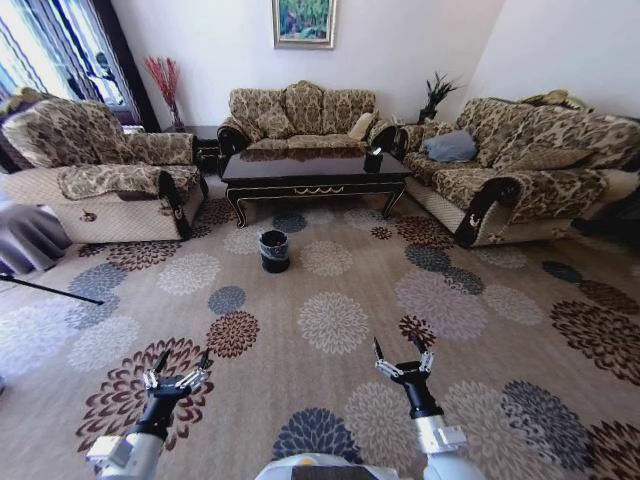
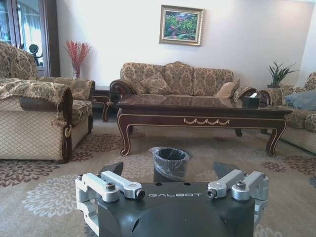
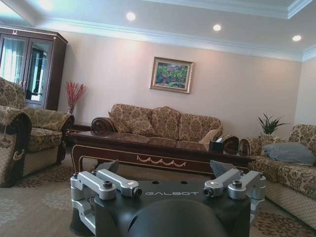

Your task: Move to the front of the table and pick up the trash from the floor, then place it into the trash bin.

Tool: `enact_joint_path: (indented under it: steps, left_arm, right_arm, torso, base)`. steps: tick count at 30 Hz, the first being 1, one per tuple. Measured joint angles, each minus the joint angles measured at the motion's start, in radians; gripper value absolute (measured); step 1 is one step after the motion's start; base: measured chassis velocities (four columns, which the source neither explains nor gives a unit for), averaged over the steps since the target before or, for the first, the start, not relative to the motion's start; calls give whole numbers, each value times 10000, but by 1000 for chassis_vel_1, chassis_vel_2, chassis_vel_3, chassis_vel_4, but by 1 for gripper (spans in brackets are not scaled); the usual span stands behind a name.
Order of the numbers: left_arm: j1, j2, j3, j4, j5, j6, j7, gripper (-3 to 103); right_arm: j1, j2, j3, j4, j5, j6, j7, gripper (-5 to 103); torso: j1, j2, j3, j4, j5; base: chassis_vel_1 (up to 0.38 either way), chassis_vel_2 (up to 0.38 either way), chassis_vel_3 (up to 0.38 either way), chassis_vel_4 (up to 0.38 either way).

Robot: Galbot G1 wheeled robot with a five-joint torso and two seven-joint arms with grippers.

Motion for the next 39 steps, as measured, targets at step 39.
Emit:
enact_joint_path:
  steps: [39]
  left_arm:
    - [0, 0, 0, 0, 0, 0, 1, 100]
  right_arm:
    - [0, 0, 0, 0, 0, 0, 0, 100]
  torso:
    - [755, 1756, 999, -1, 0]
  base:
    - [0, 0, 0, 0]
